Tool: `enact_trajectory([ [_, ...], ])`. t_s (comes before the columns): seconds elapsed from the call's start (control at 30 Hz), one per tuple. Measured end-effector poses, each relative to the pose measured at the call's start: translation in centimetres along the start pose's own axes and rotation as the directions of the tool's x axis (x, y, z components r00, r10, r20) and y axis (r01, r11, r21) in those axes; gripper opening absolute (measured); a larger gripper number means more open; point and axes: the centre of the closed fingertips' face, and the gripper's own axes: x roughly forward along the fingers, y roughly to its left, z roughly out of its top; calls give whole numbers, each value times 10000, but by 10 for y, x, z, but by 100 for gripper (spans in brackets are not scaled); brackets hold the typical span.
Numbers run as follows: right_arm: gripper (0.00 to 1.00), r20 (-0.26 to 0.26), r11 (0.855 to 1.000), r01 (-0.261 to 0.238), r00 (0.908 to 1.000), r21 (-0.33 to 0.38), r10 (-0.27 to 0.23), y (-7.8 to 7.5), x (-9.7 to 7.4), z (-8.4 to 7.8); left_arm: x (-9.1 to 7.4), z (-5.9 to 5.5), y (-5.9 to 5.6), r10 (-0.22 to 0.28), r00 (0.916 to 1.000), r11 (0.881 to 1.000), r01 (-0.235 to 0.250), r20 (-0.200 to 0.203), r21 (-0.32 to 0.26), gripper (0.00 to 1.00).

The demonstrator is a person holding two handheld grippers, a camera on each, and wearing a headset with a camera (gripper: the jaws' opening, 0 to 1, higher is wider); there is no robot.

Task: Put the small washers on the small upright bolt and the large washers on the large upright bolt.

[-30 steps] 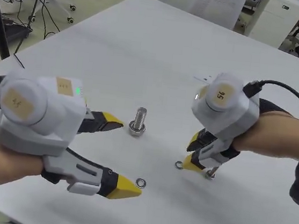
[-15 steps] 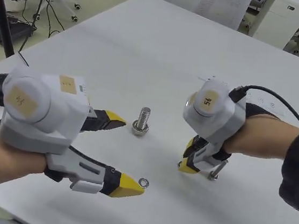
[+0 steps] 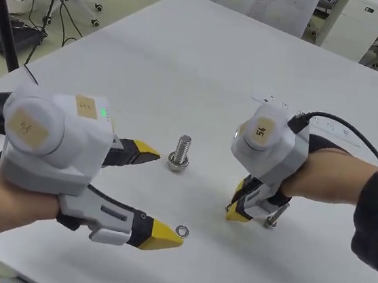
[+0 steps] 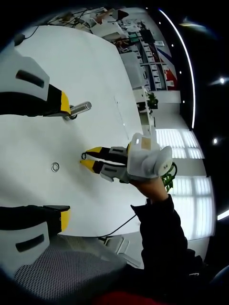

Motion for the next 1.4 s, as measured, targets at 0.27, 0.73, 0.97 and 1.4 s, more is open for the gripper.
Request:
enact_trajectory([
  [0.27,17,35,9996,-184,9998,224,183,1,1,0,0,0,-1,-27,10000,10000,27,-3,-13,76],
  [0.73,14,-53,9993,-7,10000,385,9,0,1,0,0,-1,-1,-32,10000,10000,32,-5,-20,75],
  [0.97,14,-199,9990,64,9998,449,-55,1,1,1,1,-1,-1,-34,10000,10000,34,7,-25,75],
  [1.4,13,-41,9983,-51,10000,573,53,1,1,0,0,-1,0,-13,10000,10000,13,-9,-9,75],
])
